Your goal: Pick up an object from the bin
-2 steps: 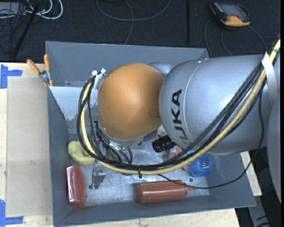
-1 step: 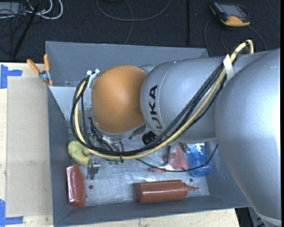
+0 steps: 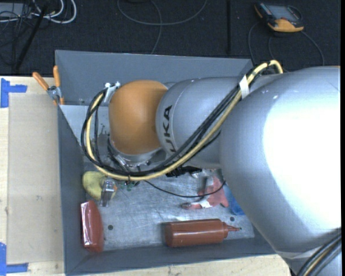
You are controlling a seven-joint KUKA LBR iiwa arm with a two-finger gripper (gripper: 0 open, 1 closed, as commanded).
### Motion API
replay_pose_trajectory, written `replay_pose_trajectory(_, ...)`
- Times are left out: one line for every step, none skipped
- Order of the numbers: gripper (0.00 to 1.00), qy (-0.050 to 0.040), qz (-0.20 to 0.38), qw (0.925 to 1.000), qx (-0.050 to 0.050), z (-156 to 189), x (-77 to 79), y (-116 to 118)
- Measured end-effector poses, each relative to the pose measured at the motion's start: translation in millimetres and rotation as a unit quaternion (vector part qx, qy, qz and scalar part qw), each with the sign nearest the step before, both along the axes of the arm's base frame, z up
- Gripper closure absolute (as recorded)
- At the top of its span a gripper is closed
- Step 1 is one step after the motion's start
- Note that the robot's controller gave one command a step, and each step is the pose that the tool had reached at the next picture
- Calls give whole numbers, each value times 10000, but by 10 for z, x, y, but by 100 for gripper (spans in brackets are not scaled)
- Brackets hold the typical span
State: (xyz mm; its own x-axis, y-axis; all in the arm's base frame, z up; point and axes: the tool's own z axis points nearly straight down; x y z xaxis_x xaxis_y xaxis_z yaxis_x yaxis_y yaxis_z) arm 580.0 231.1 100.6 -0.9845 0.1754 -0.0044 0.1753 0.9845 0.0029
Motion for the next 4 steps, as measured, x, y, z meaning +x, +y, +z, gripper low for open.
replay_pose_trajectory(0,7,-214,9998,-11,-293,133,16)
replay_pose_trajectory(0,5,-843,9964,-1,-290,110,117)
replay_pose_trajectory(100,12,-1259,9920,8,-280,229,159)
replay_pose_trajectory(100,12,-1261,9920,8,-280,229,159)
